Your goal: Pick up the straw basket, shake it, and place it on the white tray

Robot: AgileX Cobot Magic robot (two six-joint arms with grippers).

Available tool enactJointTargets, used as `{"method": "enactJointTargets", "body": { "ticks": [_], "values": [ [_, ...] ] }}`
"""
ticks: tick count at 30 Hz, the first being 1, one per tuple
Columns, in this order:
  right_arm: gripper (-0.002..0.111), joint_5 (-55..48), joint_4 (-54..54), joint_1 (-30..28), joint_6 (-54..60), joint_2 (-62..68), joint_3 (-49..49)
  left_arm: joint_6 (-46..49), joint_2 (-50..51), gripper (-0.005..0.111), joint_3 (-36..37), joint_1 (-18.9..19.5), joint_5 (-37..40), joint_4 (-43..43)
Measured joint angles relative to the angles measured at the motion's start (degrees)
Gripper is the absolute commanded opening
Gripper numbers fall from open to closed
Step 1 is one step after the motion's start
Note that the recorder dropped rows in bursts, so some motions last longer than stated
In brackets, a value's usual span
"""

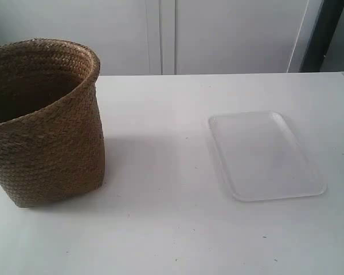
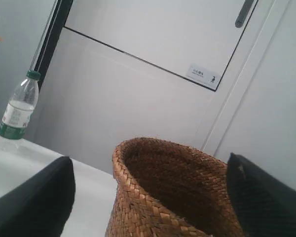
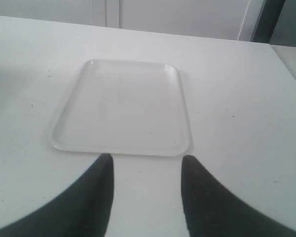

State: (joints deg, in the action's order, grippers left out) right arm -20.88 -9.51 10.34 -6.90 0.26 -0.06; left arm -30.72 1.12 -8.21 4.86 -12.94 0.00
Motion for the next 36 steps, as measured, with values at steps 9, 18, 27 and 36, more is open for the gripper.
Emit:
{"method": "enactJointTargets", "body": {
  "ticks": [9,18,27,36],
  "values": [
    [0.042,0.0,0.0,0.0,0.1,0.0,0.0,-15.0,9.1,0.085,-9.6,0.0,6.7,0.0],
    [0.042,0.0,0.0,0.0,0.1,0.0,0.0,-12.3,20.2,0.085,-21.2,0.0,18.5,1.4],
    [0.042,0.0,0.0,0.0,0.1,0.0,0.0,-8.3,39.5,0.085,-41.6,0.0,43.3,4.8],
    [0.042,0.0,0.0,0.0,0.1,0.0,0.0,-8.0,51.9,0.085,-53.2,0.0,56.8,10.7]
  ]
}}
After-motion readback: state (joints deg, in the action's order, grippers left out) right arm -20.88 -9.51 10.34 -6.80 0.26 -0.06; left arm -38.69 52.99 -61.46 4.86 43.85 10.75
